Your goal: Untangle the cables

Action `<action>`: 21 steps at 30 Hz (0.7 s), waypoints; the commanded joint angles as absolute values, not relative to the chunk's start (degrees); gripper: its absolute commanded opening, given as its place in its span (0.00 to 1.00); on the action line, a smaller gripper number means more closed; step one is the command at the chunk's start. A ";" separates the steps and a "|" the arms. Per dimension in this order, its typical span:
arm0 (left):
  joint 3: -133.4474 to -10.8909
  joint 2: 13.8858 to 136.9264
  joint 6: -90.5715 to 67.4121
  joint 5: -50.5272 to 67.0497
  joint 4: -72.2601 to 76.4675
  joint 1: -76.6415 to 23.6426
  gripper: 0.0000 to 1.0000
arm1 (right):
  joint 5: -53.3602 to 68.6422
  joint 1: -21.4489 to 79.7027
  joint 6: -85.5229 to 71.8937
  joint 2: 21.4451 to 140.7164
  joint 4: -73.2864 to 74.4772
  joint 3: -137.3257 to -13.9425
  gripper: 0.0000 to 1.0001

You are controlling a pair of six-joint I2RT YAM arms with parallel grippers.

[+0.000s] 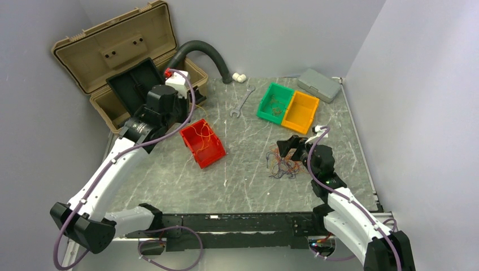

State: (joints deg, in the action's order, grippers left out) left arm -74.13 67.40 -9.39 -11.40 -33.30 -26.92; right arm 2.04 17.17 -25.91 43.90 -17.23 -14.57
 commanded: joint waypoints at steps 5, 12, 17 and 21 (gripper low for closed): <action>-71.77 59.19 -9.77 -8.81 -24.85 -26.78 0.00 | 1.88 17.14 -25.40 43.58 -19.78 -15.64 0.90; -70.16 55.23 -7.95 -13.07 -26.68 -26.81 0.00 | 1.51 17.18 -25.36 42.96 -19.73 -15.29 0.90; -68.06 54.64 -8.48 -12.74 -27.07 -26.79 0.00 | 1.97 17.15 -25.49 43.42 -20.14 -15.41 0.90; -68.41 58.11 -8.83 -8.95 -28.06 -26.78 0.00 | 2.36 17.19 -25.62 43.28 -20.25 -15.29 0.90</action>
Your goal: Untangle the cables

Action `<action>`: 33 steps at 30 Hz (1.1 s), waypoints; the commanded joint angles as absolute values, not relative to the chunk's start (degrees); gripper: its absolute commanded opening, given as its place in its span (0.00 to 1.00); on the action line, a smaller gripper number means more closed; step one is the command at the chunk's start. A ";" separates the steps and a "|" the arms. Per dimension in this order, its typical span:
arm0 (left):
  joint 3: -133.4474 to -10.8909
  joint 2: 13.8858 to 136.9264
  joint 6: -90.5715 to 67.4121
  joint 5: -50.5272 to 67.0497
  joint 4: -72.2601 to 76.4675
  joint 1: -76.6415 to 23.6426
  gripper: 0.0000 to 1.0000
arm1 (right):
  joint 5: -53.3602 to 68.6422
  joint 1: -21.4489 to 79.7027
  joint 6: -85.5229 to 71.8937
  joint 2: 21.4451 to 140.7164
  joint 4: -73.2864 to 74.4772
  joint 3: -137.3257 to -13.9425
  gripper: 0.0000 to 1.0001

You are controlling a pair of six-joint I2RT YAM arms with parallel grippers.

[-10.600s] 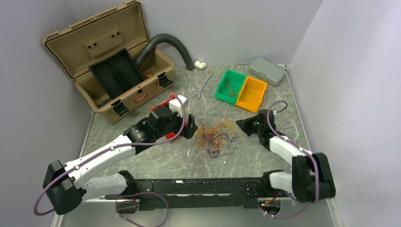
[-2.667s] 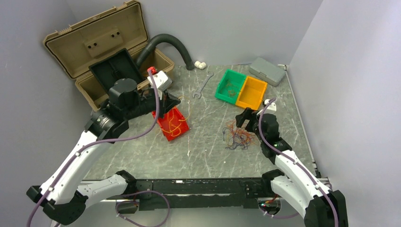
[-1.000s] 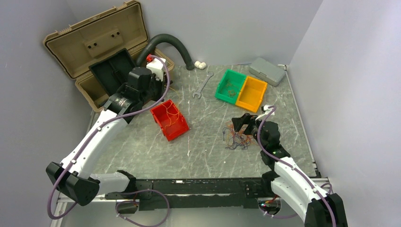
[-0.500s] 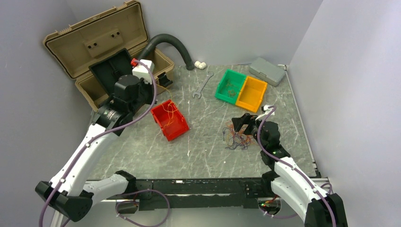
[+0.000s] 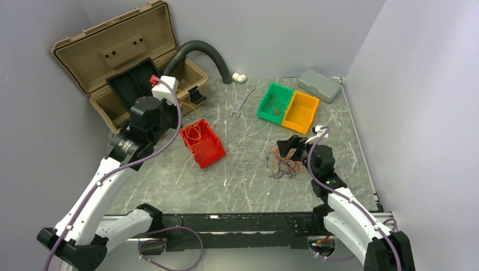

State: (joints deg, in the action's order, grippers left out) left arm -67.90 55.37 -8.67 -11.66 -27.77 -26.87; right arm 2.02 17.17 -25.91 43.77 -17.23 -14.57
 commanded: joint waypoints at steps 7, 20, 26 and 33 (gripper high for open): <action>-68.37 66.52 -13.41 -0.94 -23.60 -26.79 0.00 | 2.25 17.12 -25.66 42.01 -19.55 -15.46 0.90; -62.43 70.18 -33.25 -30.36 -30.02 -26.80 0.00 | 2.52 17.14 -26.16 38.95 -17.29 -16.50 0.91; -66.13 76.05 -31.54 -25.83 -33.80 -26.79 0.00 | 3.22 17.19 -26.54 40.50 -18.38 -16.42 0.91; -73.00 89.09 -32.22 -19.27 -37.79 -26.81 0.00 | 3.69 17.15 -26.70 39.66 -17.74 -16.68 0.91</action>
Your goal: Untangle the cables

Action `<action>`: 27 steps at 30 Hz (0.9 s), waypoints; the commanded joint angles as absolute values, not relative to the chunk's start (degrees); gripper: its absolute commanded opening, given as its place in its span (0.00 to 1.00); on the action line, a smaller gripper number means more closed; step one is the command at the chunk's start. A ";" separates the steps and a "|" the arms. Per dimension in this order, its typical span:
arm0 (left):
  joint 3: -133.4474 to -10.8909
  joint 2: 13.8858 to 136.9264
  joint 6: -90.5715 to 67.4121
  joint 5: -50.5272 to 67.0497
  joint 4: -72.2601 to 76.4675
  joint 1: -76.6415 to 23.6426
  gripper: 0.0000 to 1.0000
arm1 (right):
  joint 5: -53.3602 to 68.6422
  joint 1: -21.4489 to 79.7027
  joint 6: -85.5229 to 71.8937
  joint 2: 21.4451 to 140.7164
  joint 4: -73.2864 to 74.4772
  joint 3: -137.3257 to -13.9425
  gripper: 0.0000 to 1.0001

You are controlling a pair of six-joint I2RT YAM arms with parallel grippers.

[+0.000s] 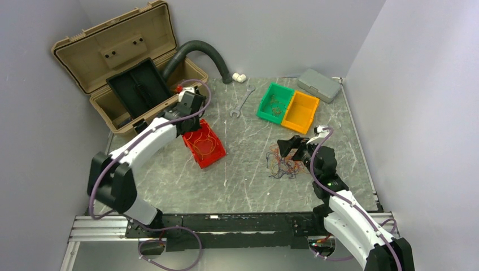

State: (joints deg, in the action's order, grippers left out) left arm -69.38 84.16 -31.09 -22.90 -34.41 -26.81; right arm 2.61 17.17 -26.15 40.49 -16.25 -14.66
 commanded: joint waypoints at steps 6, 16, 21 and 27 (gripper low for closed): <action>-76.00 96.47 -32.05 -16.10 -37.30 -26.81 0.00 | 3.64 17.12 -26.63 39.61 -17.08 -17.05 0.91; -76.94 103.68 -31.85 -11.25 -36.07 -26.80 0.03 | 0.31 17.18 -28.49 43.68 -11.33 -20.18 0.91; -72.16 95.06 -28.50 -9.50 -32.94 -26.55 0.17 | -10.71 17.06 -31.63 52.95 9.56 -32.72 0.91; -71.26 88.54 -23.74 -2.14 -34.18 -26.54 0.46 | -18.14 16.96 -36.13 53.25 21.65 -35.44 0.87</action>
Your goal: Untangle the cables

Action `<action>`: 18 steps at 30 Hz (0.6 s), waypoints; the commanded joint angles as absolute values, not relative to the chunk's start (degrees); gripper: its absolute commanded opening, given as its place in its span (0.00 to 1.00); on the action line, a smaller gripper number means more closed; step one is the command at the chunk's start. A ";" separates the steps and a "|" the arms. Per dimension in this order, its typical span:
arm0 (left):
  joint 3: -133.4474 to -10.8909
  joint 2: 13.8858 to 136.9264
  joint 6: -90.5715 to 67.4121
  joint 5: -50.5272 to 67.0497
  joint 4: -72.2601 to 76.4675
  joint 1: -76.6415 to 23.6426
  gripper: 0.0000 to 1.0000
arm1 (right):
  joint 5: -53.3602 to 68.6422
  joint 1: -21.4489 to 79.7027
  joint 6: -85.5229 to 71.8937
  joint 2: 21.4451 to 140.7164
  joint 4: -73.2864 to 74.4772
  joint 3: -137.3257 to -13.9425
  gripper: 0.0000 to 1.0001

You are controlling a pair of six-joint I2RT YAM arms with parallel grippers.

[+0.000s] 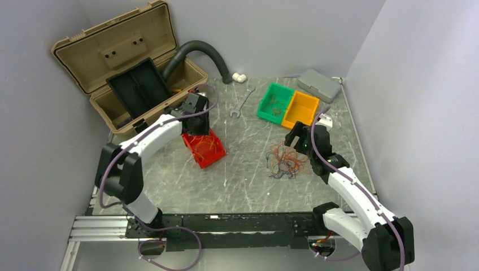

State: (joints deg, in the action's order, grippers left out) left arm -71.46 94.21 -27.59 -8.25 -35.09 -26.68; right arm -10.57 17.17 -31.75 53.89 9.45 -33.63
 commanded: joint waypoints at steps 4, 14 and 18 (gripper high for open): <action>-68.34 83.20 -22.23 1.20 -32.30 -26.54 0.75 | -24.04 16.77 -41.58 53.84 28.17 -35.69 0.75; -59.76 71.12 -23.41 7.35 -23.41 -26.63 0.99 | -33.98 15.30 -44.22 49.33 34.46 -36.59 0.74; -55.15 67.37 -23.25 13.00 -18.00 -26.63 0.99 | -36.33 15.20 -42.83 49.00 36.71 -38.74 0.76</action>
